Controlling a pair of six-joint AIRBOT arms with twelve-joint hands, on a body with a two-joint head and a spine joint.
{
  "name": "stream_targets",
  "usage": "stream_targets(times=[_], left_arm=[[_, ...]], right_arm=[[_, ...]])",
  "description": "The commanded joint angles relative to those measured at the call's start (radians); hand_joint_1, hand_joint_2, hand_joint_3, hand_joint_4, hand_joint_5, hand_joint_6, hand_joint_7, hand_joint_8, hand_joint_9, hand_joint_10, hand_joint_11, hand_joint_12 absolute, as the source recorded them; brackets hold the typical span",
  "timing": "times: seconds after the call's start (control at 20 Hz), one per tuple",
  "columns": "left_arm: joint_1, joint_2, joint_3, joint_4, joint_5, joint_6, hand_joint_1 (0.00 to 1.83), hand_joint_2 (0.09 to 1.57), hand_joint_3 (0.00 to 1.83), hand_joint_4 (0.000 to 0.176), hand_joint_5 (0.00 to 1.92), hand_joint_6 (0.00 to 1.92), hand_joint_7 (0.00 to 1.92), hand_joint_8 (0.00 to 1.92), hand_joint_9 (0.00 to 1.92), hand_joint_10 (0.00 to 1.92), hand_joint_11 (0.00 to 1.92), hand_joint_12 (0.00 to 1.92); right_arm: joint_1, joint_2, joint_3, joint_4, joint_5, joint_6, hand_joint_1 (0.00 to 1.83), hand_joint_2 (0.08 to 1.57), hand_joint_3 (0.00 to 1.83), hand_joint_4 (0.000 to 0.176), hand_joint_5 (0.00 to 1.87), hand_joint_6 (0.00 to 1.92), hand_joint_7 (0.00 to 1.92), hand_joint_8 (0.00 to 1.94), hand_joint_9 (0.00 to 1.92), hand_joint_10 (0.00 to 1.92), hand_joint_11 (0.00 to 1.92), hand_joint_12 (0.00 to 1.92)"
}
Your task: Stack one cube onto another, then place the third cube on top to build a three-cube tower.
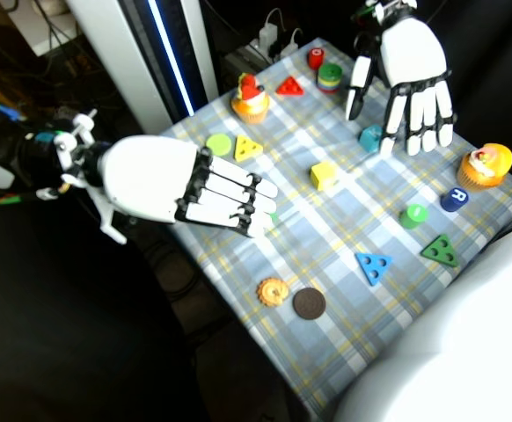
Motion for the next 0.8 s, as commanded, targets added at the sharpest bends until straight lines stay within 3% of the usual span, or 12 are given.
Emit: stream_targets(times=[0.0, 0.35, 0.55, 0.7, 0.75], left_arm=[[-0.015, -0.008, 0.009, 0.015, -0.086, 0.007, 0.79, 1.02, 0.0, 0.176, 0.78, 0.01, 0.47, 0.0, 0.28, 0.0, 0.04, 0.24], [-0.025, -0.033, 0.039, -0.017, -0.068, 0.032, 0.78, 1.03, 0.0, 0.176, 0.79, 0.0, 0.47, 0.01, 0.31, 0.01, 0.05, 0.24], [-0.03, -0.038, 0.044, -0.021, -0.066, 0.032, 0.82, 1.01, 0.0, 0.163, 0.82, 0.01, 0.49, 0.01, 0.33, 0.01, 0.06, 0.24], [-0.031, -0.043, 0.049, -0.029, -0.065, 0.032, 0.85, 1.03, 0.0, 0.167, 0.89, 0.01, 0.53, 0.01, 0.38, 0.01, 0.08, 0.26], [-0.032, -0.047, 0.053, -0.034, -0.065, 0.032, 0.97, 1.12, 0.0, 0.174, 0.95, 0.79, 0.57, 0.01, 0.41, 0.01, 0.08, 0.27]], right_arm=[[0.016, 0.0, 0.002, 0.02, 0.118, 0.004, 0.72, 1.17, 0.0, 0.0, 0.48, 0.0, 0.53, 0.0, 0.47, 0.01, 0.0, 0.95], [0.016, 0.0, 0.002, 0.019, 0.118, 0.007, 0.74, 1.17, 0.0, 0.0, 0.48, 0.0, 0.52, 0.0, 0.46, 0.0, 0.0, 0.96], [0.016, 0.0, 0.002, 0.019, 0.118, 0.009, 0.77, 1.18, 0.0, 0.0, 0.47, 0.0, 0.52, 0.0, 0.46, 0.0, 0.0, 0.94], [0.015, 0.0, 0.002, 0.019, 0.118, 0.011, 0.75, 1.19, 0.0, 0.0, 0.46, 0.0, 0.52, 0.0, 0.47, 0.0, 0.0, 0.96], [0.015, 0.0, 0.002, 0.019, 0.118, 0.012, 0.74, 1.19, 0.0, 0.0, 0.47, 0.0, 0.53, 0.0, 0.48, 0.01, 0.0, 0.96]])
